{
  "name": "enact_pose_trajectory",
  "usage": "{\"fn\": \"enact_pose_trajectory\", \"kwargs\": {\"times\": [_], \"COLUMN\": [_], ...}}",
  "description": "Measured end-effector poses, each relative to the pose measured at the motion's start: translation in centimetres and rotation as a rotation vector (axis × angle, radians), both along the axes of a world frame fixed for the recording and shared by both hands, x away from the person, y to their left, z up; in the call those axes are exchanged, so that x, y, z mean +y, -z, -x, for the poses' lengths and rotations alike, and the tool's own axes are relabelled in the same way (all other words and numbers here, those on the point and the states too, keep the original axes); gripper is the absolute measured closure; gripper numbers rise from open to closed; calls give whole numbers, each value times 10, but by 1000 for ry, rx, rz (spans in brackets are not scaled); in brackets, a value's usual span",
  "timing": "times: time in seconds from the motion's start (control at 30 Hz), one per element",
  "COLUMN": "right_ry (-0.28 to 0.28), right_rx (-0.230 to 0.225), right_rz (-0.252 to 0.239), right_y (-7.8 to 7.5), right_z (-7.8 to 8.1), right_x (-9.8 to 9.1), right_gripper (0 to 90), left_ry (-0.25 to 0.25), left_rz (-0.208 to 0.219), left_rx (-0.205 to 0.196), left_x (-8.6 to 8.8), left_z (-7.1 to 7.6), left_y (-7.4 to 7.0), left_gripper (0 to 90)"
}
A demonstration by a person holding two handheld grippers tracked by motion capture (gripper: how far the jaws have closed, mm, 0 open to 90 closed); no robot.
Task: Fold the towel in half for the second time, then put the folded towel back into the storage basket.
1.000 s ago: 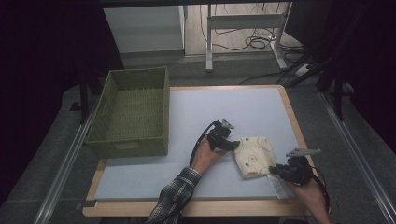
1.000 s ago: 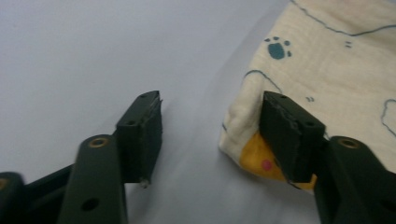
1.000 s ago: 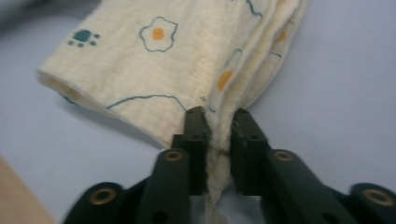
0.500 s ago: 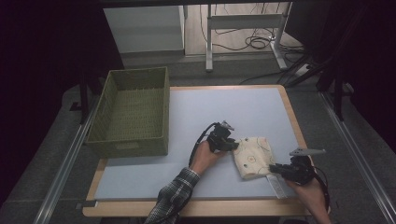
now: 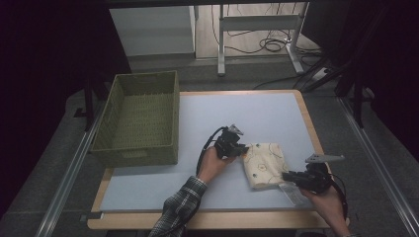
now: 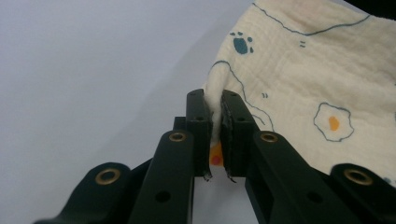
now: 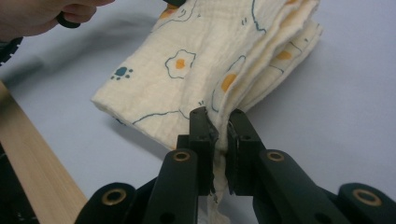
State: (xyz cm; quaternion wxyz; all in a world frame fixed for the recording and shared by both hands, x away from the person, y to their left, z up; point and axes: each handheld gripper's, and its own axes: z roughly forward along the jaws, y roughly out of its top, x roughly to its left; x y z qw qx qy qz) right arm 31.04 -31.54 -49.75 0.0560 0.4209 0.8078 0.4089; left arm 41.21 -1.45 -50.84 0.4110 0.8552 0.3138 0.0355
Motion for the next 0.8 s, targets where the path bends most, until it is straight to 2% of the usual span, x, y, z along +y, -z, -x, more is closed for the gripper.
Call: {"fn": "enact_pose_trajectory", "kwargs": {"times": [0.33,0.5,0.8], "right_ry": [-48,-64,-88], "right_rx": [-17,-26,-38], "right_rz": [-17,-10,-14], "right_y": [-10,-15,-23], "right_z": [-4,-6,-12], "right_x": [19,29,43], "right_gripper": [822,822,822], "left_ry": [-25,-34,-51], "left_rz": [-10,-18,-43], "left_rx": [-21,-30,-29], "left_x": [22,31,45], "left_z": [3,4,5], "left_y": [-15,-21,-31], "left_gripper": [829,828,825]}}
